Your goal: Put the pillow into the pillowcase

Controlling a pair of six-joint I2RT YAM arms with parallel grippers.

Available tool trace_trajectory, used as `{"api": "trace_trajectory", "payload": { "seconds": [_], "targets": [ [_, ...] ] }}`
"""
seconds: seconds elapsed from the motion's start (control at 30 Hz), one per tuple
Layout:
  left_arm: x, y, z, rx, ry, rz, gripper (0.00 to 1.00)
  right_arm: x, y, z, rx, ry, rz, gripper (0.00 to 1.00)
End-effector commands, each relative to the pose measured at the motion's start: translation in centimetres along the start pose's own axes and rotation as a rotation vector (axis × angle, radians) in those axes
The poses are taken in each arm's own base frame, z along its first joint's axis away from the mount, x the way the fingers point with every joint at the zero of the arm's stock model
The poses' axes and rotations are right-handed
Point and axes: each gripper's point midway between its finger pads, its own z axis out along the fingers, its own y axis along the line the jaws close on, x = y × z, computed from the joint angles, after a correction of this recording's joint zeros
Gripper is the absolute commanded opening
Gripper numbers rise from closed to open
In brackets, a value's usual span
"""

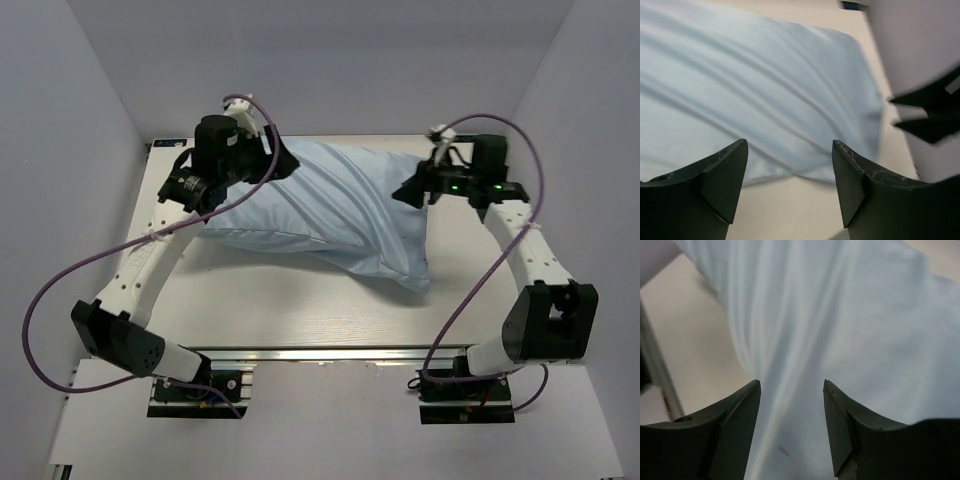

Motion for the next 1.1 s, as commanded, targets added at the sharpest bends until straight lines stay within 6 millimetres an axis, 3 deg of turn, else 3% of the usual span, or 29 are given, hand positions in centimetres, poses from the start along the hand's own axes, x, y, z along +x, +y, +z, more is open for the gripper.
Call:
{"api": "trace_trajectory", "payload": {
  "seconds": [0.0,0.03,0.1,0.2,0.27,0.33,0.37,0.5,0.6,0.73,0.87,0.97,1.03,1.07],
  "targets": [
    [0.2,6.9,1.5,-0.172,-0.005,-0.038,0.78,-1.4,1.4,4.9,-0.063,-0.06,0.051,0.58],
    [0.1,9.1,1.6,-0.215,-0.011,-0.063,0.78,-2.2,1.0,5.7,-0.047,-0.06,0.067,0.58],
    [-0.1,11.1,2.5,-0.233,-0.024,-0.081,0.78,0.0,-1.7,7.8,-0.006,0.019,0.165,0.56],
    [2.4,14.9,3.4,-0.28,0.035,-0.136,0.78,3.9,-4.4,7.0,0.063,0.14,0.178,0.54],
    [6.1,17.2,3.9,-0.306,0.118,-0.188,0.77,7.5,-5.5,5.1,0.104,0.209,0.214,0.54],
    [8.5,18.4,3.7,-0.334,0.152,-0.214,0.77,9.4,-7.0,3.3,0.151,0.242,0.2,0.53],
    [11.2,19.5,3.4,-0.37,0.198,-0.236,0.77,10.9,-7.8,2.1,0.19,0.269,0.226,0.53],
    [15.6,21.6,1.1,-0.483,0.278,-0.286,0.77,12.9,-10.7,-1.0,0.295,0.302,0.262,0.51],
    [17.1,22.4,-1.4,-0.579,0.303,-0.303,0.77,13.5,-12.1,-2.8,0.345,0.32,0.256,0.5],
    [17.4,22.9,-4.4,-0.681,0.279,-0.306,0.78,12.1,-12.0,-3.8,0.346,0.306,0.168,0.5],
    [16.6,22.8,-7.3,-0.752,0.229,-0.296,0.8,7.8,-11.2,-5.0,0.347,0.255,0.052,0.51],
    [12.8,21.0,-9.1,-0.729,0.101,-0.276,0.81,3.8,-11.0,-6.5,0.399,0.21,-0.049,0.57],
    [8.8,17.9,-10.6,-0.609,-0.042,-0.238,0.82,0.7,-11.0,-7.9,0.471,0.16,-0.11,0.61],
    [6.3,16.4,-10.7,-0.531,-0.139,-0.211,0.88,-0.3,-10.9,-8.3,0.496,0.138,-0.115,0.72]
  ]
}}
